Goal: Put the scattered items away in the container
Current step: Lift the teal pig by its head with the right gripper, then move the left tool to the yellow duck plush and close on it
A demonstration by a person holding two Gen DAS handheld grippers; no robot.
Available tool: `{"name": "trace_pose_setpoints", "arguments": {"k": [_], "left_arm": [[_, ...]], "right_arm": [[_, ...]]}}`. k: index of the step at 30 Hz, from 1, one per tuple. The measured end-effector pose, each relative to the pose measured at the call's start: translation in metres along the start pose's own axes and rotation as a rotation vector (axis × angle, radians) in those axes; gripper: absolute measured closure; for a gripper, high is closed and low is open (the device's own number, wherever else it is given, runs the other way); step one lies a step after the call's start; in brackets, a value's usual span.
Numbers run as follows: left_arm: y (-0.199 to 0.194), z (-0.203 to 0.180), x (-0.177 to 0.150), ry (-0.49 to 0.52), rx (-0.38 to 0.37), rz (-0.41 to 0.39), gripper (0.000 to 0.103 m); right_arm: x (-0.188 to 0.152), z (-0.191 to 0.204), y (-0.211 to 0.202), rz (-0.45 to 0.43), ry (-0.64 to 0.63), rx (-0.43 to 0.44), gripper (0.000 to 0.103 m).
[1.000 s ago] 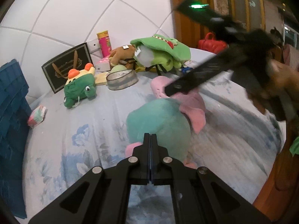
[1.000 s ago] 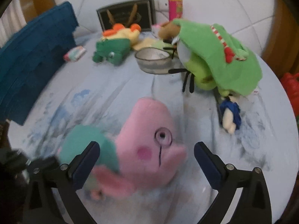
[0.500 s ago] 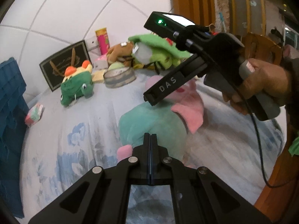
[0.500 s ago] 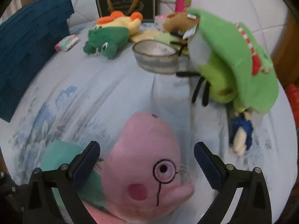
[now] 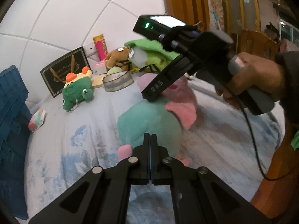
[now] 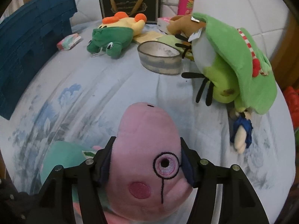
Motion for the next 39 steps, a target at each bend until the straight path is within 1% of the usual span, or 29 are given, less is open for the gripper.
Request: {"name": "trace_pose_setpoints", "arguments": {"k": [1,3,4,7,9,13,15,19,21,23,25,27,28,31,33,34,35,37,38,39], "left_arm": [[0.001,0.002,-0.001,-0.001,0.004,0.006,0.103],[0.002,0.006,-0.002,-0.008,0.011,0.015,0.103],[0.002,0.009,-0.002,-0.017,0.018,0.017,0.103],[-0.001,0.021,0.001,-0.039,0.035,0.011,0.103],[-0.005,0.029,0.004,-0.052,0.046,0.002,0.103],[-0.016,0.047,0.015,-0.058,0.081,-0.039,0.103],[-0.021,0.057,0.021,-0.071,0.092,-0.057,0.103],[-0.019,0.076,0.029,-0.076,0.1,-0.084,0.103],[-0.013,0.085,0.03,-0.077,0.089,-0.084,0.103],[-0.01,0.092,0.03,-0.074,0.073,-0.086,0.103],[-0.007,0.099,0.029,-0.056,0.049,-0.092,0.103],[-0.003,0.106,0.03,-0.033,0.027,-0.095,0.103],[-0.002,0.11,0.029,-0.022,0.021,-0.095,0.103],[0.002,0.128,0.03,0.005,0.0,-0.093,0.103],[0.006,0.143,0.033,0.014,0.0,-0.096,0.103],[0.008,0.15,0.034,0.019,0.0,-0.098,0.103],[0.012,0.158,0.037,0.011,0.004,-0.095,0.103],[0.027,0.177,0.048,-0.053,0.014,-0.063,0.103],[0.034,0.184,0.053,-0.088,0.007,-0.048,0.103],[0.041,0.191,0.058,-0.122,-0.001,-0.033,0.103]], "right_arm": [[0.0,-0.002,-0.001,-0.004,0.01,0.002,0.032],[0.001,-0.005,-0.004,-0.001,0.034,0.002,0.016],[0.001,-0.006,-0.006,0.004,0.043,0.001,0.016],[-0.003,-0.007,-0.029,-0.02,0.091,0.045,0.015],[-0.014,-0.006,-0.049,-0.045,0.129,0.067,0.006],[-0.045,-0.007,-0.079,-0.054,0.201,0.083,0.006],[-0.065,-0.011,-0.092,-0.062,0.273,0.077,0.004],[-0.097,-0.017,-0.09,-0.013,0.437,0.115,0.004],[-0.104,-0.016,-0.082,-0.002,0.511,0.133,0.004],[-0.101,-0.015,-0.07,-0.004,0.591,0.127,0.004],[-0.094,-0.01,-0.061,-0.014,0.644,0.135,0.003],[-0.083,-0.002,-0.051,-0.014,0.671,0.095,0.004],[-0.077,0.004,-0.045,-0.019,0.677,0.077,0.004],[-0.052,0.02,-0.033,-0.064,0.639,-0.035,0.001],[-0.035,0.028,-0.024,-0.093,0.614,-0.094,0.001],[-0.028,0.03,-0.016,-0.087,0.61,-0.104,0.001],[-0.021,0.033,-0.006,-0.067,0.61,-0.105,0.001],[-0.011,0.033,0.009,-0.052,0.626,-0.076,0.001],[-0.006,0.032,0.015,-0.046,0.64,-0.063,0.001],[-0.002,0.033,0.017,-0.053,0.623,-0.067,0.002]]}}
Point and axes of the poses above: each gripper's, at about its wrist camera, not at the fingertips, and y roughly the way its jaws point, z to its left, x to its top, the point moved 4 cm from there along y, roughly the way its jaws point, and after that the axes turned 11 degrees about x, right-handed, at the moved point
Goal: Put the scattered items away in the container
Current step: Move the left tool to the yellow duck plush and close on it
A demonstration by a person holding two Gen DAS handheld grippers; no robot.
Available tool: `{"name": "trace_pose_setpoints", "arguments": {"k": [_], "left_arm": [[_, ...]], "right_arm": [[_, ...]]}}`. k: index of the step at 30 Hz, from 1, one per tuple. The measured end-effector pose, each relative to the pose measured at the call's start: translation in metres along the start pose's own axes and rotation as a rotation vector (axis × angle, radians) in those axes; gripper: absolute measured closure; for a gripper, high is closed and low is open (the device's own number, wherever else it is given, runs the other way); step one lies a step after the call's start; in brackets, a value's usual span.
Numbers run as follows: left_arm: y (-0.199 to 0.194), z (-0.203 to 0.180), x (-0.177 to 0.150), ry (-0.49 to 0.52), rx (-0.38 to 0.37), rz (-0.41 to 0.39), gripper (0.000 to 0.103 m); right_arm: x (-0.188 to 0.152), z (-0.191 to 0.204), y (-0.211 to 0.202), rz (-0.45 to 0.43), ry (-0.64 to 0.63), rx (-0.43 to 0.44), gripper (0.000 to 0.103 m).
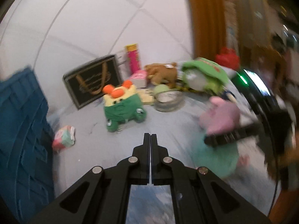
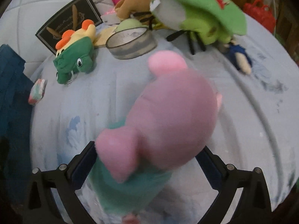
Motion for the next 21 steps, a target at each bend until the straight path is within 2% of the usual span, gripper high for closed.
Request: {"name": "trace_pose_setpoints", "arguments": {"k": [4,6,8,11,13,15,18,19,20,21], "left_arm": [[0.05,0.012,0.03,-0.037,0.054,0.047,0.103],[0.082,0.011,0.046,-0.06,0.055,0.078,0.103],[0.114,0.012,0.064,-0.067,0.067,0.092,0.103],[0.164,0.013,0.091,-0.049,0.115,0.115,0.103],[0.199,0.014,0.104,-0.025,0.138,0.151,0.103],[0.233,0.014,0.111,-0.009,0.116,0.21,0.103],[0.257,0.017,0.121,-0.035,0.085,0.237,0.103],[0.268,0.015,0.122,-0.044,0.066,0.27,0.102],[0.279,0.013,0.123,-0.053,0.046,0.305,0.095],[0.29,0.011,0.124,-0.061,0.026,0.34,0.083]], "right_arm": [[0.007,0.015,-0.01,-0.044,-0.14,-0.041,0.02],[0.013,0.02,-0.022,-0.066,-0.195,-0.046,0.034],[0.018,0.022,-0.03,-0.078,-0.239,-0.038,0.037],[0.026,0.024,-0.035,-0.074,-0.325,-0.056,0.037],[0.03,0.023,-0.029,-0.058,-0.351,-0.045,0.031],[0.034,0.02,-0.023,-0.037,-0.371,-0.01,0.016],[0.039,0.018,-0.017,-0.024,-0.38,0.026,0.009],[0.041,0.017,-0.016,-0.015,-0.385,0.035,0.008],[0.042,0.017,-0.013,0.0,-0.392,0.038,0.006],[0.043,0.017,-0.011,0.013,-0.4,0.04,0.004]]}}
Point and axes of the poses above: each gripper's, at about its wrist camera, not at the fingertips, and y roughly the way its jaws point, z to its left, x to its top, the point moved 4 cm from there along y, roughly the way its jaws point, and after that the axes turned 11 degrees about x, right-handed, at the moved point
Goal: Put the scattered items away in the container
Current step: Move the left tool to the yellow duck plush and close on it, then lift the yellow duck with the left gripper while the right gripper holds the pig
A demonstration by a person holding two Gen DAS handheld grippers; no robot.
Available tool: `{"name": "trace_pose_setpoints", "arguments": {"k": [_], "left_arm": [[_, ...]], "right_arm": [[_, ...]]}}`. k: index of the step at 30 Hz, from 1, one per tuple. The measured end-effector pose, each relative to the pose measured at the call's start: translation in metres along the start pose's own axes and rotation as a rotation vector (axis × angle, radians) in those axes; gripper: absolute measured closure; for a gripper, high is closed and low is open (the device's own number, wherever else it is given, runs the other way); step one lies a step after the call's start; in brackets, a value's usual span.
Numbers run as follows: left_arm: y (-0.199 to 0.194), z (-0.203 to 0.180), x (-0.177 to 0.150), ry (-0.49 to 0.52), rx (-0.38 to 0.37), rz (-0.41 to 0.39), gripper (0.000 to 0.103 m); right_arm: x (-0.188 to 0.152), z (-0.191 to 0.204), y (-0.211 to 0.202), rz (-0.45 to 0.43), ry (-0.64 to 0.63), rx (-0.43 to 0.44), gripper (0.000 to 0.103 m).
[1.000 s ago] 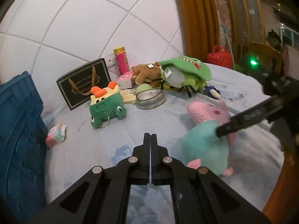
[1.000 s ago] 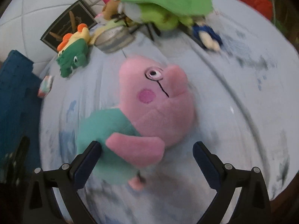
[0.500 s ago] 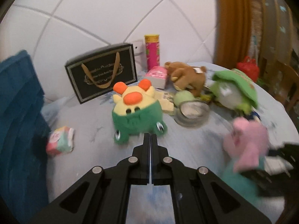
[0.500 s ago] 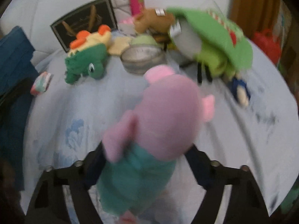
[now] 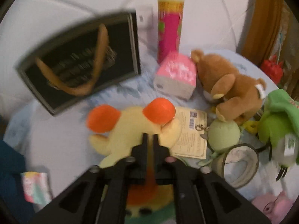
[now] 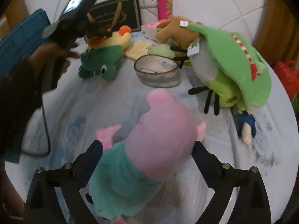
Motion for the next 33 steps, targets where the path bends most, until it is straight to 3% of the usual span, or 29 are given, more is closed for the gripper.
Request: {"name": "trace_pose_setpoints", "arguments": {"k": [1,2,3,6,7,11,15,21,24,29,33], "left_arm": [[0.006,-0.006,0.004,0.032,-0.001,0.007,0.067],[0.01,-0.012,0.006,0.06,0.007,0.017,0.026],[0.014,-0.017,0.008,0.088,0.015,0.027,0.0],[0.038,-0.021,0.004,0.162,0.184,0.05,0.0],[0.037,-0.02,0.004,0.155,0.185,0.026,0.0],[0.019,0.001,0.012,0.033,0.088,-0.029,0.0],[-0.018,0.022,0.017,-0.021,-0.003,-0.08,0.0],[-0.001,0.056,0.028,-0.089,0.011,0.032,0.0],[0.025,0.041,0.017,-0.036,0.049,0.12,0.0],[0.052,0.007,0.012,0.009,-0.006,0.16,0.0],[0.052,-0.001,0.005,0.01,0.008,0.111,0.0]], "right_arm": [[0.001,0.001,0.002,0.011,-0.017,0.008,0.002],[0.001,0.003,0.003,0.026,-0.037,0.017,0.001],[0.001,0.005,0.002,0.037,-0.05,0.022,0.001],[0.002,0.005,-0.001,0.05,-0.063,0.055,0.001],[0.002,0.004,-0.003,0.05,-0.058,0.059,0.001],[-0.002,0.0,-0.006,0.045,-0.037,0.077,0.001],[0.0,-0.005,-0.008,0.034,0.001,0.115,0.001],[0.007,-0.009,-0.016,0.015,0.029,0.094,0.001],[0.006,-0.007,-0.014,0.035,0.021,0.063,0.001],[-0.005,-0.009,-0.013,0.071,0.02,0.007,0.001],[-0.012,-0.01,-0.011,0.091,0.044,-0.006,0.001]]}}
Point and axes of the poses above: each gripper's, at about its wrist camera, not at the fingertips, and y roughly the way its jaws point, z to its left, x to its top, the point moved 4 cm from there along y, roughly the way its jaws point, and after that the axes turned 11 degrees about x, right-handed, at the moved point
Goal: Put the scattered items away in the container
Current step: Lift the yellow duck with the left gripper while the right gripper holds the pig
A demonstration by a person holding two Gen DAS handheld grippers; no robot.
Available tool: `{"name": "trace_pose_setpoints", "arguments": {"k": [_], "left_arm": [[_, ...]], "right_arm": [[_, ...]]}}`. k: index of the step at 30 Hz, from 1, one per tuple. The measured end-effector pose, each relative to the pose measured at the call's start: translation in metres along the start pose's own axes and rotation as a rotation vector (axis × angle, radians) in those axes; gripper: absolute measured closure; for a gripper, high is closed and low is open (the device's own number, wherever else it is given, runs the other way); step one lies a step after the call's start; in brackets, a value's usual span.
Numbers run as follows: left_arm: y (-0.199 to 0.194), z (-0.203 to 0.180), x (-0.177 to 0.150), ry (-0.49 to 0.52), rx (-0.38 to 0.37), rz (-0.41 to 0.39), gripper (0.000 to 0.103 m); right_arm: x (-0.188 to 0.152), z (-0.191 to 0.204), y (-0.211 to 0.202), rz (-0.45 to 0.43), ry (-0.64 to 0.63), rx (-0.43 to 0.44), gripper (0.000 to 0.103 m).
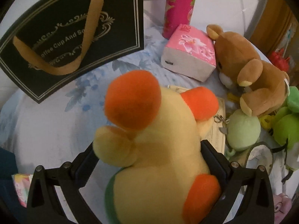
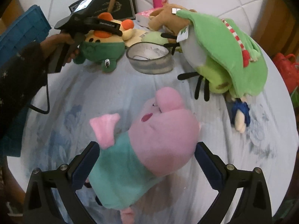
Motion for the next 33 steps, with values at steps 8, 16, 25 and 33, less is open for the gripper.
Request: {"name": "trace_pose_setpoints", "arguments": {"k": [8,16,25,33], "left_arm": [[-0.005,0.002,-0.008,-0.072,0.012,-0.011,0.0],[-0.008,-0.011,-0.013,0.017,0.037,-0.042,0.0],[-0.04,-0.019,-0.033,0.019,0.051,-0.197,0.03],[-0.095,0.005,-0.081,-0.094,0.048,-0.339,0.036]], "right_arm": [[0.002,-0.002,0.025,0.063,0.059,-0.094,0.0],[0.022,-0.05,0.086,0.262,0.21,-0.145,0.0],[0.004,-0.026,0.043,-0.082,-0.001,-0.138,0.015],[-0.008,-0.03,-0.012,-0.253,-0.003,-0.095,0.018]]}}
Point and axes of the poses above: each gripper's, at about its wrist camera, not at the fingertips, and y roughly the way its jaws point, z to its left, x to its top, the point moved 4 cm from there along y, roughly the way its jaws point, and after that the axes turned 11 degrees about x, right-handed, at the moved point
